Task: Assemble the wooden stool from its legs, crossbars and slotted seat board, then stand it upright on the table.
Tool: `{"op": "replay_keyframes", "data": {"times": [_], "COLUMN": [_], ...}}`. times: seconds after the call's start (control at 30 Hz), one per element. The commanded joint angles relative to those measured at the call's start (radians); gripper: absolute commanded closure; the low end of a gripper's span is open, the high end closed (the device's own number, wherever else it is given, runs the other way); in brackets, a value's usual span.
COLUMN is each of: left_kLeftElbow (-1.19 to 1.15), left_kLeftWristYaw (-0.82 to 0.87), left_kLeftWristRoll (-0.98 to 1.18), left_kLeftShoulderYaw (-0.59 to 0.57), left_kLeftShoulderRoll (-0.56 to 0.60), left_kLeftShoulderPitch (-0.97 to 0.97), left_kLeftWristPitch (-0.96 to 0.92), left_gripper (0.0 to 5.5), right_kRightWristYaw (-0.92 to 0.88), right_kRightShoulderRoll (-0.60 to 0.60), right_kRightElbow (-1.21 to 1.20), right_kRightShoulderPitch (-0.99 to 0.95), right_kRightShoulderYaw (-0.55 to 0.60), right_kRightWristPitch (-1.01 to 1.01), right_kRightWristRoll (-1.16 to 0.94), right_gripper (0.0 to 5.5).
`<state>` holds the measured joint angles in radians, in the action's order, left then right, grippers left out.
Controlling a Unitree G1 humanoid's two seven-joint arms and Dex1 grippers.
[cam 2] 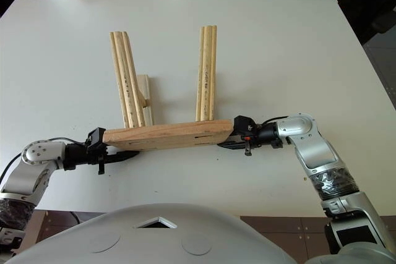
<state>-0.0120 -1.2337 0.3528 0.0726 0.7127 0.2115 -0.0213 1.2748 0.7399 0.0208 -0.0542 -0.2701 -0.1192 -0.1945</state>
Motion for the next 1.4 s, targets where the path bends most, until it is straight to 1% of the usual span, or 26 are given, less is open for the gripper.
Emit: {"op": "replay_keyframes", "data": {"times": [0.03, 0.13, 0.2, 0.3, 0.4, 0.47, 0.57, 0.7, 0.87, 1.0, 1.1, 1.17, 1.2, 1.27, 1.3, 1.37, 1.4], "left_kLeftElbow": [0.039, 0.099, 0.157, 0.262, 0.426, 0.525, 0.653, 0.747, 0.808, 0.837, 0.829, 0.796, 0.775, 0.735, 0.701, 0.645, 0.636], "left_kLeftWristYaw": [0.022, 0.051, 0.094, 0.181, 0.229, 0.239, 0.243, 0.251, 0.272, 0.308, 0.379, 0.46, 0.496, 0.548, 0.547, 0.54, 0.561], "left_kLeftWristRoll": [0.004, 0.025, 0.04, 0.051, 0.121, 0.183, 0.323, 0.501, 0.736, 0.937, 1.129, 1.31, 1.404, 1.549, 1.591, 1.619, 1.619], "left_kLeftShoulderYaw": [-0.006, -0.022, -0.049, -0.081, -0.132, -0.173, -0.276, -0.398, -0.525, -0.644, -0.723, -0.748, -0.762, -0.786, -0.788, -0.769, -0.746], "left_kLeftShoulderRoll": [-0.006, -0.02, -0.034, -0.045, -0.04, -0.014, 0.05, 0.12, 0.193, 0.259, 0.334, 0.411, 0.456, 0.53, 0.566, 0.604, 0.604], "left_kLeftShoulderPitch": [0.005, 0.0, 0.004, 0.023, 0.066, 0.087, 0.1, 0.081, 0.065, 0.117, 0.139, 0.133, 0.13, 0.115, 0.095, 0.061, 0.058], "left_kLeftWristPitch": [-0.019, -0.035, -0.049, -0.133, -0.222, -0.291, -0.41, -0.525, -0.626, -0.708, -0.766, -0.792, -0.804, -0.823, -0.834, -0.842, -0.839], "left_gripper": [3.96, 3.96, 3.96, 3.96, 3.96, 3.96, 3.96, 3.96, 3.96, 3.96, 3.96, 3.96, 3.96, 3.96, 3.96, 3.96, 3.96], "right_kRightWristYaw": [-0.006, -0.021, -0.065, -0.123, -0.182, -0.206, -0.205, -0.23, -0.27, -0.283, -0.315, -0.366, -0.342, -0.27, -0.232, -0.213, -0.224], "right_kRightShoulderRoll": [-0.002, -0.011, -0.023, -0.018, -0.007, 0.01, 0.057, 0.096, 0.169, 0.282, 0.388, 0.466, 0.518, 0.593, 0.621, 0.641, 0.636], "right_kRightElbow": [-0.032, -0.106, -0.176, -0.285, -0.394, -0.46, -0.569, -0.669, -0.739, -0.733, -0.676, -0.633, -0.593, -0.515, -0.488, -0.477, -0.486], "right_kRightShoulderPitch": [0.003, 0.02, 0.029, 0.021, 0.007, 0.009, 0.031, 0.042, 0.065, 0.102, 0.109, 0.096, 0.089, 0.055, 0.036, 0.012, 0.012], "right_kRightShoulderYaw": [0.022, 0.06, 0.106, 0.165, 0.244, 0.305, 0.419, 0.554, 0.673, 0.769, 0.802, 0.802, 0.785, 0.747, 0.739, 0.734, 0.728], "right_kRightWristPitch": [-0.022, -0.063, -0.134, -0.358, -0.57, -0.674, -0.798, -0.91, -0.995, -1.029, -1.045, -1.012, -1.005, -1.007, -1.009, -0.993, -0.974], "right_kRightWristRoll": [-0.029, -0.083, -0.123, -0.225, -0.354, -0.444, -0.603, -0.822, -1.124, -1.345, -1.535, -1.7, -1.748, -1.777, -1.778, -1.778, -1.778], "right_gripper": [4.2, 4.2, 4.2, 4.2, 4.2, 4.2, 4.2, 4.2, 4.2, 4.2, 4.2, 4.2, 4.2, 4.2, 4.2, 4.2, 4.2]}}
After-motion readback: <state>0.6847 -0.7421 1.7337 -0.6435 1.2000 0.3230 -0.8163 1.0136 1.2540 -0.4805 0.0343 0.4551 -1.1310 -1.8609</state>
